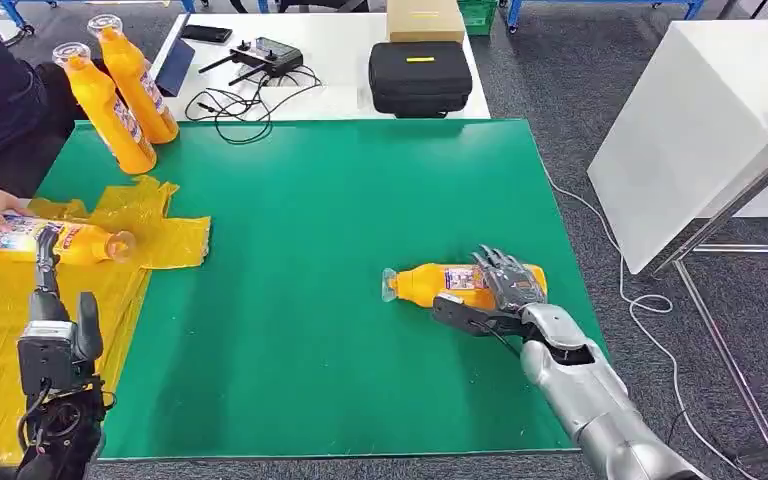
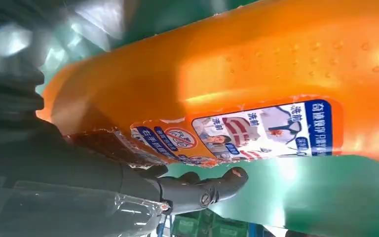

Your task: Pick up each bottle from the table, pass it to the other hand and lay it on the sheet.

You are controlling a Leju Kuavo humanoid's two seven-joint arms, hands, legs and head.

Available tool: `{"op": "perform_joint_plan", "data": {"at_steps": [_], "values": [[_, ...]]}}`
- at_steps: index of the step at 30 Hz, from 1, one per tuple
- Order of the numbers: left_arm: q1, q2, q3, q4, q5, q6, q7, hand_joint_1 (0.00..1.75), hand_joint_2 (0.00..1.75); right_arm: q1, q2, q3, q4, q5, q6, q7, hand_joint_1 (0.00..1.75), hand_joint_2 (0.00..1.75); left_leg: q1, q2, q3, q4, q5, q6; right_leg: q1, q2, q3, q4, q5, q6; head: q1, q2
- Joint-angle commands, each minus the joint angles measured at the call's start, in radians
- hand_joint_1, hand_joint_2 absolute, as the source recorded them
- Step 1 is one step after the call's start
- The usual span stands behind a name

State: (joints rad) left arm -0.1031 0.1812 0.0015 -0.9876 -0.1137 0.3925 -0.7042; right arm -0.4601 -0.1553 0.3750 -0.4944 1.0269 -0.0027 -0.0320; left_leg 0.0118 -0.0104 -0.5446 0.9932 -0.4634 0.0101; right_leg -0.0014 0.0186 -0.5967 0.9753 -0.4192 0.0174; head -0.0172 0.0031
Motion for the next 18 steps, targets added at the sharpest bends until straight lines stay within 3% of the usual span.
{"op": "perform_joint_plan", "data": {"at_steps": [1,11,18], "values": [[-0.016,-0.007,0.028,0.030,0.009,-0.009,0.006,0.00,0.00,0.007,0.014,-0.023,0.043,0.004,0.022,0.018,0.00,1.75,0.000,0.000,0.003,-0.001,-0.001,0.000,0.001,-0.002,0.003,-0.001,-0.001,0.000,0.000,0.000],[0.070,-0.015,0.101,-0.045,0.008,-0.006,0.006,0.00,0.00,-0.070,0.052,-0.003,0.079,0.033,0.046,0.025,0.00,1.75,0.000,0.004,0.003,-0.001,-0.001,0.000,0.000,0.001,0.003,0.000,0.000,0.000,0.000,0.000],[0.075,-0.025,0.121,-0.049,0.000,-0.017,0.006,0.00,0.00,-0.058,0.053,-0.001,0.083,0.040,0.051,0.030,0.00,1.75,0.001,0.002,0.005,-0.002,-0.001,0.000,0.001,-0.001,0.005,-0.001,-0.001,0.000,0.000,0.000]]}}
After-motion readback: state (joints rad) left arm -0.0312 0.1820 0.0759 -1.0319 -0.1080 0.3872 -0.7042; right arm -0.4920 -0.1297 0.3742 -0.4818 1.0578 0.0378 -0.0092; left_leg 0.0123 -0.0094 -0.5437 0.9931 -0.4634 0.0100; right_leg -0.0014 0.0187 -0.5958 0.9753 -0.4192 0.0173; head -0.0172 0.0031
